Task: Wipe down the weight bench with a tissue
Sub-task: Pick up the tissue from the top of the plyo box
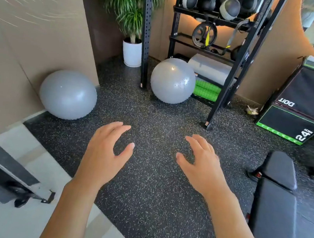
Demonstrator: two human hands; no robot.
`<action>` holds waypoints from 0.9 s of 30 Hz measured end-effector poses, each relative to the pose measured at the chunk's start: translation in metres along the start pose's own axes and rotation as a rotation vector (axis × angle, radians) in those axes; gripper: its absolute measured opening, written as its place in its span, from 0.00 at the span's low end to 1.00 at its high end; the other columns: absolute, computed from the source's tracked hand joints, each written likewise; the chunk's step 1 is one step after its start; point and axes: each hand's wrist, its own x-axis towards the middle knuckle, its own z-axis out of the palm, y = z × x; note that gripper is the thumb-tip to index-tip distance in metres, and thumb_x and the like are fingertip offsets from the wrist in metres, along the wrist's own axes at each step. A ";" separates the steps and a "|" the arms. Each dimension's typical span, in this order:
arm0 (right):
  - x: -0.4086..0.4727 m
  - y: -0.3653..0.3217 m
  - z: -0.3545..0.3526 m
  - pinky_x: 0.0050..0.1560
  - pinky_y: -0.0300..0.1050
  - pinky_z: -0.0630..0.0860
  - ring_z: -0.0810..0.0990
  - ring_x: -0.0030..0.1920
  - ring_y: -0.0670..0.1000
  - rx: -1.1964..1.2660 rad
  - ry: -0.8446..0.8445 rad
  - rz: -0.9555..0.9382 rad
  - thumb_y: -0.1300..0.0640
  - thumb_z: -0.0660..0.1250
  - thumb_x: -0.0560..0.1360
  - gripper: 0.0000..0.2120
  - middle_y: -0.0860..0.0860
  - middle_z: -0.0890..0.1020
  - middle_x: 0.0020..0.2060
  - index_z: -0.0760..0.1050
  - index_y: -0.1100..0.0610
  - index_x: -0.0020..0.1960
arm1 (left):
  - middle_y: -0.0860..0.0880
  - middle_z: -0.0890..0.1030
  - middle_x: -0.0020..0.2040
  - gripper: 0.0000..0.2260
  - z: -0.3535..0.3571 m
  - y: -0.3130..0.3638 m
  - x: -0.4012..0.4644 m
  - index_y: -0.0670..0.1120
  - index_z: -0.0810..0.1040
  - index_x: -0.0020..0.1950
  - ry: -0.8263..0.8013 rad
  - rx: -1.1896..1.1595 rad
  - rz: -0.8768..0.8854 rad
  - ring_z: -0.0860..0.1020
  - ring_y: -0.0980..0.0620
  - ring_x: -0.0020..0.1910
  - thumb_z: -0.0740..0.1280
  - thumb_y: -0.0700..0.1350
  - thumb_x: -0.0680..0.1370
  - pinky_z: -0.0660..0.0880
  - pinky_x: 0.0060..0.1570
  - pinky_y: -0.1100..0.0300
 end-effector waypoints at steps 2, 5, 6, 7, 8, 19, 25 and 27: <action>0.004 0.008 0.000 0.77 0.60 0.61 0.59 0.79 0.51 -0.020 -0.007 0.014 0.36 0.61 0.80 0.31 0.44 0.62 0.79 0.62 0.46 0.80 | 0.57 0.70 0.75 0.21 0.012 0.002 0.010 0.55 0.74 0.74 -0.027 -0.007 0.026 0.63 0.56 0.76 0.67 0.56 0.81 0.65 0.75 0.50; 0.006 0.033 0.001 0.77 0.60 0.61 0.59 0.79 0.51 -0.067 -0.031 0.041 0.36 0.60 0.80 0.31 0.44 0.61 0.79 0.61 0.46 0.80 | 0.55 0.70 0.75 0.22 0.036 0.006 0.025 0.53 0.74 0.74 -0.104 0.018 0.083 0.64 0.56 0.75 0.67 0.55 0.81 0.63 0.74 0.53; 0.007 0.042 0.000 0.76 0.60 0.61 0.59 0.79 0.51 -0.077 -0.027 0.052 0.36 0.60 0.80 0.32 0.44 0.61 0.79 0.61 0.46 0.80 | 0.55 0.71 0.74 0.22 0.044 0.009 0.032 0.53 0.74 0.74 -0.118 0.032 0.112 0.65 0.55 0.75 0.68 0.55 0.81 0.64 0.74 0.53; 0.009 0.053 -0.002 0.76 0.60 0.61 0.59 0.79 0.51 -0.081 -0.019 0.067 0.36 0.60 0.80 0.32 0.45 0.61 0.79 0.61 0.46 0.80 | 0.54 0.71 0.74 0.22 0.051 0.011 0.039 0.52 0.74 0.74 -0.127 0.039 0.130 0.65 0.54 0.75 0.68 0.55 0.81 0.64 0.74 0.52; 0.011 0.063 -0.006 0.76 0.60 0.61 0.59 0.79 0.51 -0.077 -0.009 0.089 0.36 0.60 0.80 0.32 0.45 0.61 0.79 0.62 0.47 0.80 | 0.54 0.71 0.74 0.22 0.059 0.014 0.048 0.52 0.74 0.74 -0.130 0.039 0.135 0.66 0.54 0.75 0.68 0.54 0.81 0.65 0.74 0.51; 0.072 0.192 -0.059 0.76 0.60 0.63 0.60 0.78 0.52 -0.055 0.092 0.246 0.38 0.62 0.80 0.30 0.46 0.63 0.78 0.64 0.48 0.79 | 0.56 0.69 0.75 0.23 0.187 0.105 0.157 0.54 0.72 0.75 -0.251 0.051 0.268 0.64 0.54 0.76 0.66 0.57 0.81 0.64 0.76 0.48; 0.112 0.254 -0.082 0.77 0.61 0.61 0.59 0.79 0.52 -0.042 0.097 0.298 0.38 0.61 0.80 0.30 0.46 0.63 0.78 0.64 0.48 0.79 | 0.55 0.68 0.76 0.23 0.246 0.147 0.214 0.54 0.71 0.76 -0.290 0.051 0.299 0.63 0.54 0.77 0.66 0.56 0.81 0.66 0.75 0.44; 0.125 0.271 -0.088 0.77 0.62 0.61 0.60 0.78 0.52 -0.039 0.097 0.301 0.38 0.61 0.80 0.30 0.46 0.64 0.78 0.64 0.49 0.78 | 0.55 0.68 0.76 0.23 0.261 0.156 0.228 0.54 0.71 0.76 -0.302 0.051 0.307 0.63 0.54 0.77 0.66 0.56 0.81 0.66 0.75 0.44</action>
